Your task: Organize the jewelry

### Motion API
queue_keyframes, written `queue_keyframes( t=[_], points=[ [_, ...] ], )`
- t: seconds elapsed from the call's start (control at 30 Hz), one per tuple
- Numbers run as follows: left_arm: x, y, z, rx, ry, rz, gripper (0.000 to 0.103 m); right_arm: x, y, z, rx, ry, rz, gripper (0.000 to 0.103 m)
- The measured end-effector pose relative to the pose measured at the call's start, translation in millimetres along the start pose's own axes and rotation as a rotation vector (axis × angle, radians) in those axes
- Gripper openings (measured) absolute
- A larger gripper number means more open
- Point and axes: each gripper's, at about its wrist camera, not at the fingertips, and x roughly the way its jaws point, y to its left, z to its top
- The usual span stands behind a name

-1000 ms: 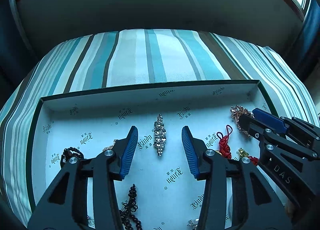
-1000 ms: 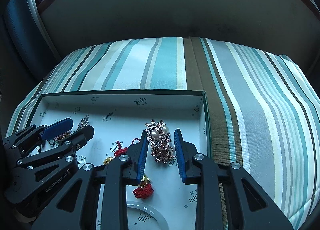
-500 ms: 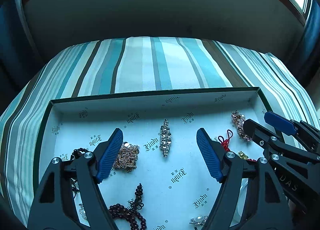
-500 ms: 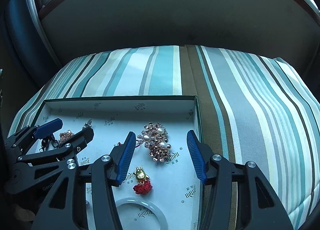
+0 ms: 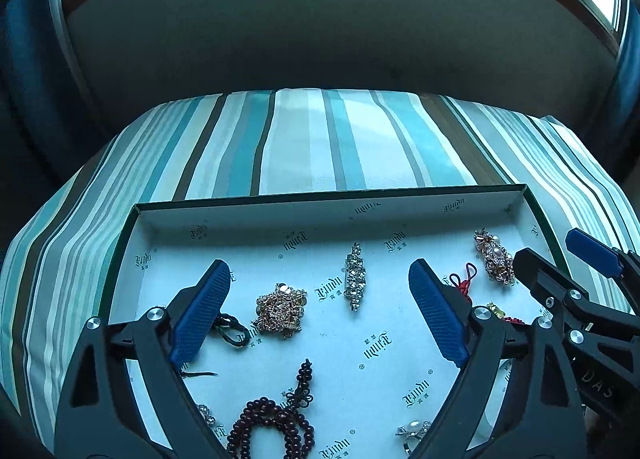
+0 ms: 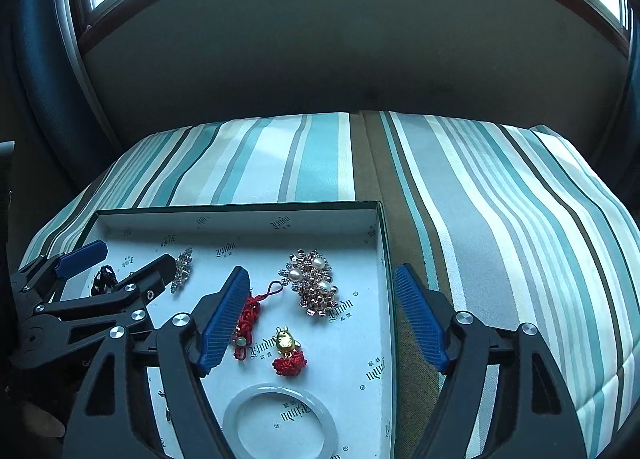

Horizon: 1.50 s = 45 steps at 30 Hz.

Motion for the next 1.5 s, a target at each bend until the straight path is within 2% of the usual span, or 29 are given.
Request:
queue_keyframes(
  t=[0.1, 0.23, 0.4, 0.93, 1.23, 1.5],
  points=[
    [-9.2, 3.2, -0.9, -0.008, -0.024, -0.001, 0.091, -7.3, 5.1, -1.5, -0.003, -0.021, -0.006, 0.077],
    [-21.5, 4.9, -4.2, 0.008, -0.048, 0.034, 0.092, -15.4, 8.0, -6.8, -0.008, -0.033, -0.027, 0.078],
    [-42.2, 12.6, -19.9, 0.004, -0.063, 0.062, 0.093, -34.2, 8.1, -20.3, 0.009, -0.04, -0.037, 0.078],
    [-166.1, 32.8, -76.3, -0.045, -0.174, 0.066, 0.096, -142.5, 43.9, -63.8, -0.071, -0.131, 0.014, 0.078],
    [-236.6, 35.0, -99.7, -0.076, -0.26, 0.067, 0.096, -207.8, 57.5, -76.9, -0.107, -0.228, 0.031, 0.08],
    [-275.8, 35.6, -111.0, -0.076, -0.317, 0.079, 0.097, -242.0, 59.2, -81.6, -0.117, -0.28, 0.036, 0.081]
  ],
)
